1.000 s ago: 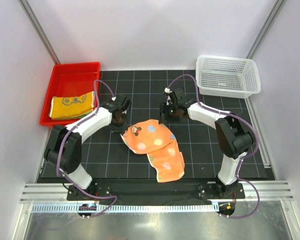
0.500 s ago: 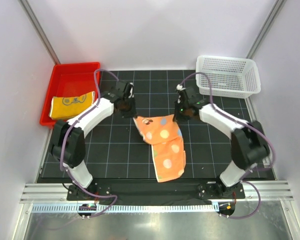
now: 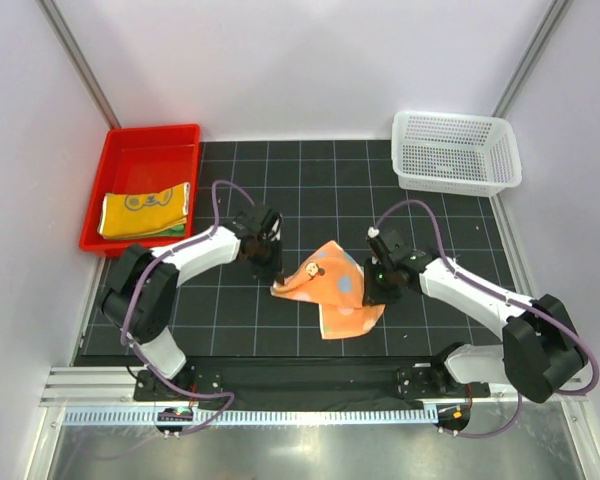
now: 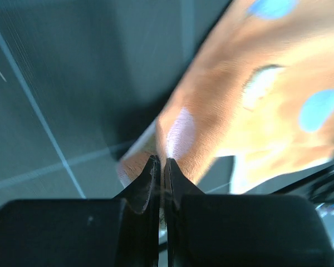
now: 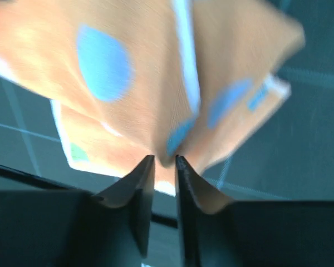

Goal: Fold and stack the towels
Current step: Flatten out the crumpled towel

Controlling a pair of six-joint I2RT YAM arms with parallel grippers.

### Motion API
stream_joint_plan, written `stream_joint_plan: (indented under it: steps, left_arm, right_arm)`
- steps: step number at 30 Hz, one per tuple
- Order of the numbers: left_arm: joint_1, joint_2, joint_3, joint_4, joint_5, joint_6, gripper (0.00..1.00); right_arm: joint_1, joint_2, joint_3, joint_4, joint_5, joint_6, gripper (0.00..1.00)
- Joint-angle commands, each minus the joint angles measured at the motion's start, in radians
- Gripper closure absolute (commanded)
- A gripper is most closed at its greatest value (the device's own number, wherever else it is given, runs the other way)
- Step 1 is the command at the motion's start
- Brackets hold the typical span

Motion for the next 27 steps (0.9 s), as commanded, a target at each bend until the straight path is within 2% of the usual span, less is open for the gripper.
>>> stream_joint_plan:
  steps: [1, 2, 5, 8, 11, 12, 15, 17, 19, 22, 27]
  left_arm:
    - [-0.012, -0.009, -0.058, 0.015, 0.025, -0.023, 1.00]
    - [-0.012, -0.014, -0.060, 0.015, 0.024, -0.018, 1.00]
    - [-0.012, -0.020, -0.046, 0.011, 0.024, 0.000, 1.00]
    - [-0.012, -0.011, -0.032, -0.003, 0.025, 0.017, 1.00]
    - [-0.012, -0.002, -0.044, -0.005, 0.013, 0.026, 1.00]
    - [-0.012, 0.000, -0.049, -0.005, 0.008, 0.027, 1.00]
    - [-0.012, 0.003, -0.066, 0.009, 0.005, 0.025, 1.00]
    - [-0.012, 0.008, -0.069, 0.017, 0.013, 0.023, 1.00]
    - [-0.012, 0.006, -0.069, 0.020, 0.017, 0.022, 1.00]
    - [-0.012, 0.000, -0.064, 0.022, 0.020, 0.025, 1.00]
    - [-0.012, -0.011, -0.050, 0.009, 0.028, 0.031, 1.00]
  right_arm:
    - [0.003, -0.069, 0.003, -0.050, -0.037, 0.064, 0.70]
    - [0.003, -0.077, 0.020, -0.055, -0.022, 0.044, 0.64]
    - [-0.026, -0.039, 0.121, -0.024, 0.006, -0.046, 0.55]
    - [-0.115, 0.101, 0.215, 0.093, -0.119, -0.115, 0.50]
    - [-0.152, 0.263, 0.325, 0.167, -0.248, -0.192, 0.48]
    - [-0.154, 0.312, 0.360, 0.168, -0.258, -0.245, 0.48]
    - [-0.163, 0.498, 0.547, 0.119, -0.264, -0.359, 0.59]
    - [-0.166, 0.602, 0.601, 0.100, -0.288, -0.400, 0.59]
    - [-0.164, 0.643, 0.624, 0.149, -0.365, -0.457, 0.59]
    - [-0.164, 0.704, 0.657, 0.168, -0.379, -0.492, 0.56]
    - [-0.141, 0.753, 0.671, 0.119, -0.240, -0.543, 0.55]
